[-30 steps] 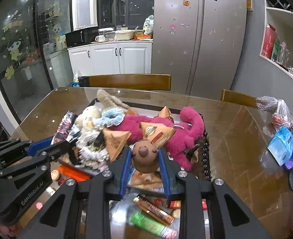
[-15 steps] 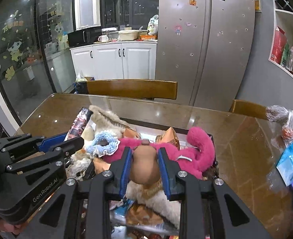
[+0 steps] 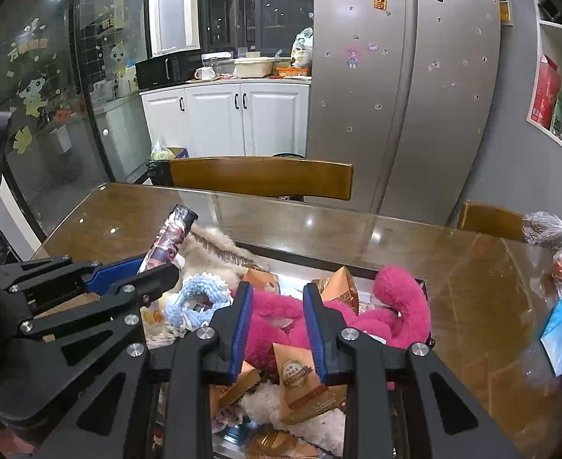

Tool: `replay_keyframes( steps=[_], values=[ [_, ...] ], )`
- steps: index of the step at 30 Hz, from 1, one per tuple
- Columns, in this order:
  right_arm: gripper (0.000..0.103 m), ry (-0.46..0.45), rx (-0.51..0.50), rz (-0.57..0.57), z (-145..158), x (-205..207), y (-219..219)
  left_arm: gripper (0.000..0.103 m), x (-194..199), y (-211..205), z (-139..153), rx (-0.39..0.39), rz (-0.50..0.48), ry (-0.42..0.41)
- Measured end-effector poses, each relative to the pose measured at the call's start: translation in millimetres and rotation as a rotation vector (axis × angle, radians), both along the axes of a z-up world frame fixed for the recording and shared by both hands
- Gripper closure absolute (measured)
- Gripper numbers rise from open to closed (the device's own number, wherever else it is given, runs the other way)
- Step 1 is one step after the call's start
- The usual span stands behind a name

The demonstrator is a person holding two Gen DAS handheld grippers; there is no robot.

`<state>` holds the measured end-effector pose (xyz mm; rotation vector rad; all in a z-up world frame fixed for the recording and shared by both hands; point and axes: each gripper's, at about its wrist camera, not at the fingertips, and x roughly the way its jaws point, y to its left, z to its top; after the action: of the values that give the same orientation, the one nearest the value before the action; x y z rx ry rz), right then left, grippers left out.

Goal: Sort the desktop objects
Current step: 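Open both grippers to drop the candy tube and bear toy into the tray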

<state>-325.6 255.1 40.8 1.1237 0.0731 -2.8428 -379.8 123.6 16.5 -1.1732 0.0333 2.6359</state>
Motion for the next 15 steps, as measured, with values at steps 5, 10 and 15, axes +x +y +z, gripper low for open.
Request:
replay_keyframes(
  steps=[5,10,15],
  values=[
    [0.075,0.004,-0.001,-0.001,1,1,-2,0.086,4,0,4,0.005,-0.007,0.007],
    [0.075,0.012,-0.005,-0.002,1,4,-1,0.083,8,2,6,-0.015,-0.016,0.015],
    [0.067,0.027,0.008,-0.035,6,5,3,0.021,6,-12,5,-0.037,0.080,0.012]
  ],
)
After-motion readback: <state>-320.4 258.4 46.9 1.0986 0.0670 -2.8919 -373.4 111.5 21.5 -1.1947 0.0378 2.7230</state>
